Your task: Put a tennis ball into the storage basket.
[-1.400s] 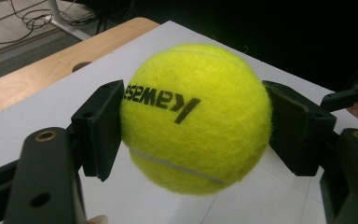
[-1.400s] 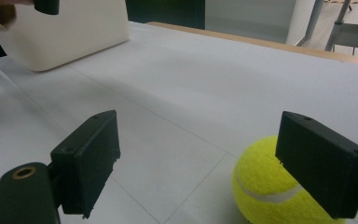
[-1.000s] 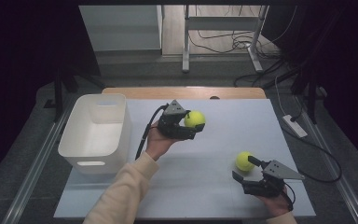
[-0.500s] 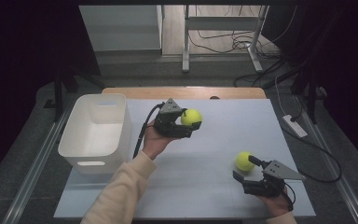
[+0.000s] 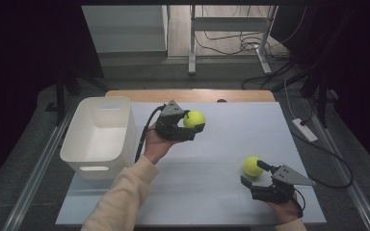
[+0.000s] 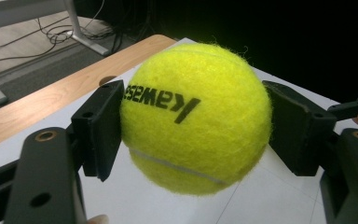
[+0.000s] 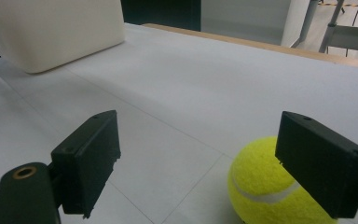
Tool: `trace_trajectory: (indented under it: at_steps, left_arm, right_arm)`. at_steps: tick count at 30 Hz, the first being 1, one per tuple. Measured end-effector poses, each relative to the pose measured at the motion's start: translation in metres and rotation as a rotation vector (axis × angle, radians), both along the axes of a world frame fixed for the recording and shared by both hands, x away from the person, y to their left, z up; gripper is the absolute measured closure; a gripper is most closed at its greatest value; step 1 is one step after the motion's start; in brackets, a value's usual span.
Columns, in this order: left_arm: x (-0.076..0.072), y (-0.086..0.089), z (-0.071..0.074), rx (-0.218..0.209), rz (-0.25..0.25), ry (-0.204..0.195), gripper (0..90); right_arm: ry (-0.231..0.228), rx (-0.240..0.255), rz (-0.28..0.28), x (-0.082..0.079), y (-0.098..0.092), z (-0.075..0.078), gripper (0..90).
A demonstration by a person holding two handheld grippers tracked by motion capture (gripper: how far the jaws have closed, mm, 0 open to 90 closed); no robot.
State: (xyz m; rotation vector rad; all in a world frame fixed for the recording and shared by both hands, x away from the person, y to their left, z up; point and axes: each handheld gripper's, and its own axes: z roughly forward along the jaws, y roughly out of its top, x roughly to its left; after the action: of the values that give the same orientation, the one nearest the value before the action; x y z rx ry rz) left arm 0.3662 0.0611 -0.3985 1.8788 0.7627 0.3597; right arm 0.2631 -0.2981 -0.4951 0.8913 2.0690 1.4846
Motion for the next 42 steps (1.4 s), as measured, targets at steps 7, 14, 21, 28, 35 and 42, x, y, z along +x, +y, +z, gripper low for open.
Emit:
trace_trajectory:
  at_steps: [7,14,21,28,35,42]
  left_arm:
    - [-0.002,0.01,0.005,-0.003,0.017,-0.009,26.4]
    - [-0.004,0.017,0.008,-0.007,0.032,-0.015,26.4]
    - [-0.004,0.023,0.011,-0.014,0.041,-0.022,26.4]
    - [-0.005,0.029,0.013,-0.024,0.055,-0.032,26.4]
    - [-0.004,0.033,0.013,-0.026,0.065,-0.033,26.4]
    - [-0.005,0.036,0.014,-0.027,0.074,-0.034,26.4]
  right_arm:
    - [0.003,0.001,-0.002,0.0,0.0,0.0,13.6]
    - [0.002,0.0,-0.007,0.0,0.0,0.0,13.6]
    - [0.003,-0.001,-0.007,0.0,0.0,0.0,13.6]
    - [0.004,0.002,-0.007,0.0,0.0,0.0,13.6]
    - [0.003,-0.002,-0.006,0.0,0.001,-0.001,13.6]
    - [0.004,-0.004,-0.005,0.0,0.0,-0.001,13.6]
